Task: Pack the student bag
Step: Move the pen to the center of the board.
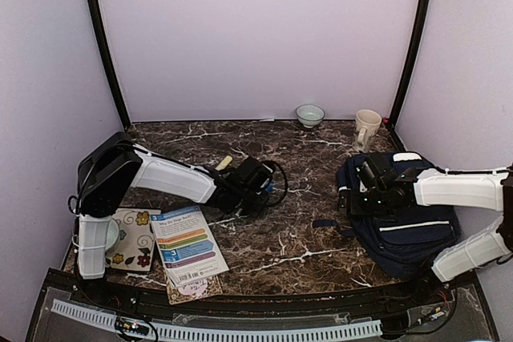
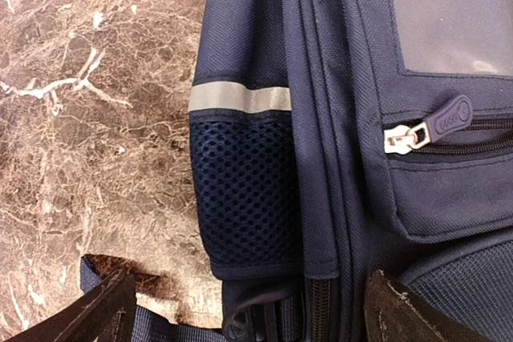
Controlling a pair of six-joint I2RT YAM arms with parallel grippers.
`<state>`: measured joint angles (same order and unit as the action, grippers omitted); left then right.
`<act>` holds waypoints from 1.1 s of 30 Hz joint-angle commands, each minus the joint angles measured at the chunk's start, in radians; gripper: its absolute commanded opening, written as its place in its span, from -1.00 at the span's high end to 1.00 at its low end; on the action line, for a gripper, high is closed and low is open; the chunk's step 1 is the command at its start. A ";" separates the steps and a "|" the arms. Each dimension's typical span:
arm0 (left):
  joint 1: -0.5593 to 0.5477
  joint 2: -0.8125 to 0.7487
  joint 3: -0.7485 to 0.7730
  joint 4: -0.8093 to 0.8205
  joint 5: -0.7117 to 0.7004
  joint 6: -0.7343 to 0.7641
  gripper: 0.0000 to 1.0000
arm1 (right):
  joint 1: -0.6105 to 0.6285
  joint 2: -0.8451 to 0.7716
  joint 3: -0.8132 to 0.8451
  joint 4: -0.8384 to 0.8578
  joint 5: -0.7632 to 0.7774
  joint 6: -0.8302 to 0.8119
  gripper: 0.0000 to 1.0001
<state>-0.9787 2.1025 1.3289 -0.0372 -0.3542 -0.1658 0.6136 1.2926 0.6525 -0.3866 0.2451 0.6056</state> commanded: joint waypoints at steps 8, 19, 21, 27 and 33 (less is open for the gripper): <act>0.256 -0.046 -0.131 -0.060 0.066 -0.057 0.27 | 0.016 0.040 0.038 -0.003 0.000 -0.001 -0.99; 0.291 -0.168 -0.241 0.032 0.107 -0.076 -0.40 | 0.059 0.020 0.067 -0.081 0.002 0.010 -0.99; 0.291 -0.217 -0.277 0.054 0.110 -0.080 -0.59 | 0.073 0.012 0.079 -0.107 0.016 0.020 -0.99; 0.292 -0.369 -0.389 0.085 0.080 -0.102 -0.76 | 0.107 -0.030 0.098 -0.138 0.027 0.024 -0.99; 0.291 -0.539 -0.538 0.145 0.080 -0.128 -0.78 | 0.150 -0.031 0.126 -0.219 0.078 0.050 -0.99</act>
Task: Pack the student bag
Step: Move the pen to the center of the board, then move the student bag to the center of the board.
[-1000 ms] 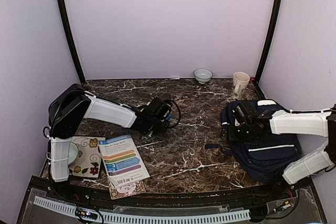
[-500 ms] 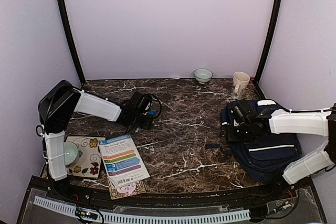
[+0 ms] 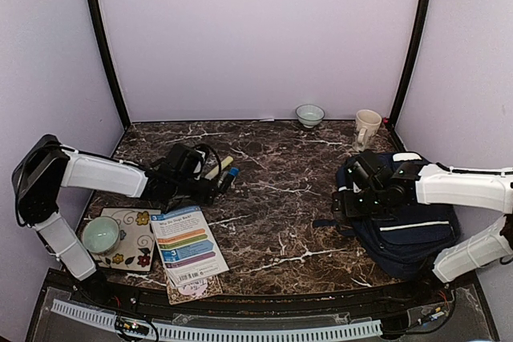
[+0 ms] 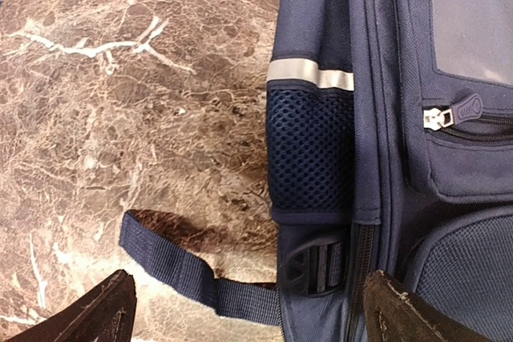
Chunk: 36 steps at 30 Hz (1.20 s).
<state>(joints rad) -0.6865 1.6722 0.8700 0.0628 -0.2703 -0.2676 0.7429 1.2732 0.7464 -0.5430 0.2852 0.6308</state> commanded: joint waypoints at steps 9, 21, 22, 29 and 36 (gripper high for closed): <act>-0.001 -0.275 -0.242 0.094 -0.001 -0.044 -0.76 | 0.042 0.064 0.034 -0.152 0.035 0.054 -0.99; -0.001 -0.379 -0.324 0.122 0.001 -0.049 -0.70 | 0.075 0.275 0.046 -0.120 0.034 0.087 -0.27; -0.001 -0.384 -0.331 0.127 0.001 -0.049 -0.70 | 0.077 0.285 0.049 -0.113 0.032 0.084 -0.16; -0.001 -0.394 -0.340 0.139 0.021 -0.049 -0.66 | 0.105 0.367 0.098 -0.093 0.029 0.059 0.72; -0.001 -0.399 -0.344 0.146 0.037 -0.051 -0.65 | 0.150 0.425 0.219 -0.030 -0.027 0.031 0.96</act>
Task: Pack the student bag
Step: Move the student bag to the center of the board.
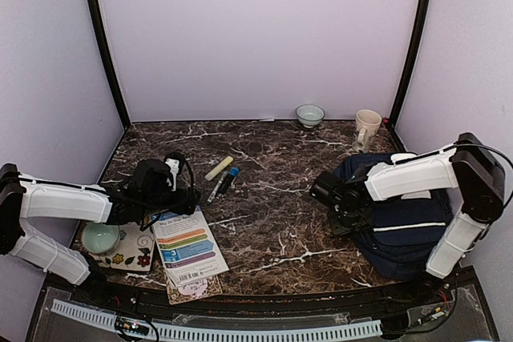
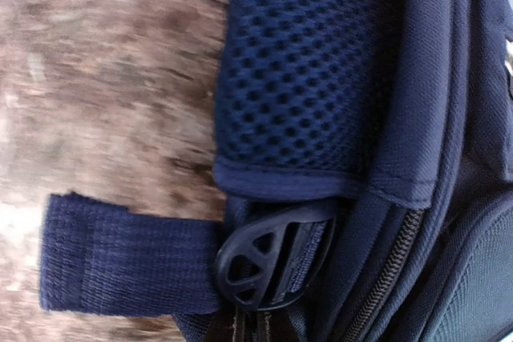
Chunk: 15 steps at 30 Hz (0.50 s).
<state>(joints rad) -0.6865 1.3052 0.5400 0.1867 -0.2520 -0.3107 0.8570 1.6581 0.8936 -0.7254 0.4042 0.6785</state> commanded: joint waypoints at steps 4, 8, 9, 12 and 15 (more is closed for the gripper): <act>-0.002 -0.038 -0.018 0.019 0.018 -0.009 -0.64 | 0.037 0.106 0.166 0.215 -0.199 -0.033 0.98; -0.001 -0.052 -0.017 0.012 0.026 -0.014 -0.63 | 0.038 0.168 0.251 0.201 -0.167 -0.050 1.00; -0.001 -0.056 -0.017 0.013 0.027 -0.014 -0.63 | 0.037 0.173 0.285 0.201 -0.153 -0.057 1.00; -0.001 -0.058 -0.022 0.020 0.024 -0.012 -0.63 | 0.036 0.183 0.336 0.208 -0.132 -0.081 1.00; -0.002 -0.052 -0.021 0.022 0.022 -0.011 -0.63 | 0.033 0.208 0.394 0.197 -0.133 -0.108 0.89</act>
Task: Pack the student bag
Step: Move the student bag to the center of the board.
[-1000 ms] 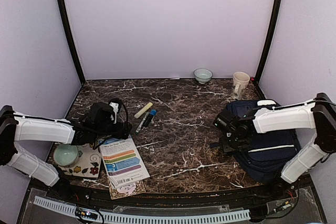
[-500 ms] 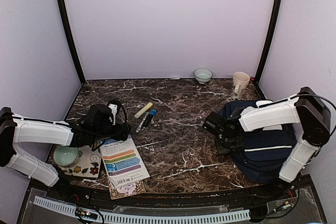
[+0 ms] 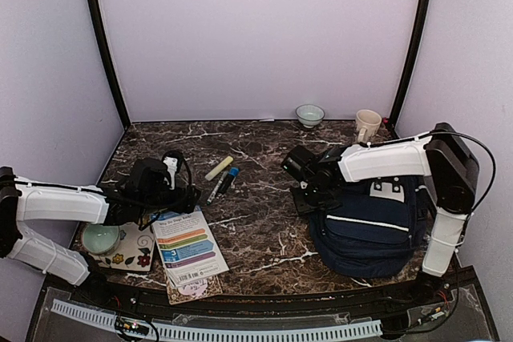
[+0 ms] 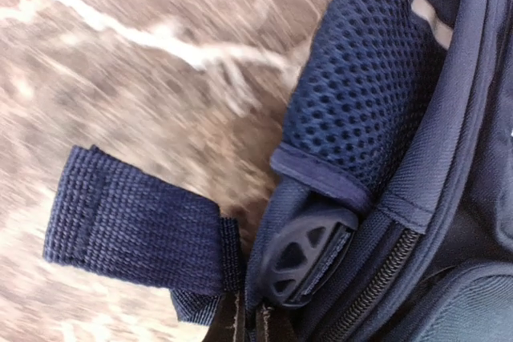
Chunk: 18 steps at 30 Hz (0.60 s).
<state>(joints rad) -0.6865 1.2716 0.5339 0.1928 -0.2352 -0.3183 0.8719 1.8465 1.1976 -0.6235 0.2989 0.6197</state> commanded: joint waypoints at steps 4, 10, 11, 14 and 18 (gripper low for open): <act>-0.001 -0.022 -0.016 0.009 0.008 -0.002 -0.62 | 0.018 0.019 0.085 0.055 -0.044 -0.080 0.02; -0.001 -0.027 -0.035 0.047 0.030 0.005 -0.62 | 0.023 -0.158 -0.035 -0.016 -0.075 -0.116 -0.75; -0.001 -0.024 -0.035 0.049 0.033 0.005 -0.62 | 0.025 -0.197 -0.074 -0.029 -0.078 -0.117 -0.87; -0.001 -0.014 -0.031 0.051 0.031 0.006 -0.62 | 0.037 -0.296 -0.137 -0.078 -0.102 -0.105 -0.97; -0.001 -0.011 -0.034 0.059 0.033 0.006 -0.61 | 0.099 -0.340 -0.188 -0.159 -0.102 -0.078 -0.97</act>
<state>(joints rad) -0.6865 1.2663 0.5140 0.2203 -0.2165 -0.3180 0.9104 1.5291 1.0584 -0.6785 0.2089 0.5156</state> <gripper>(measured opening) 0.809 0.986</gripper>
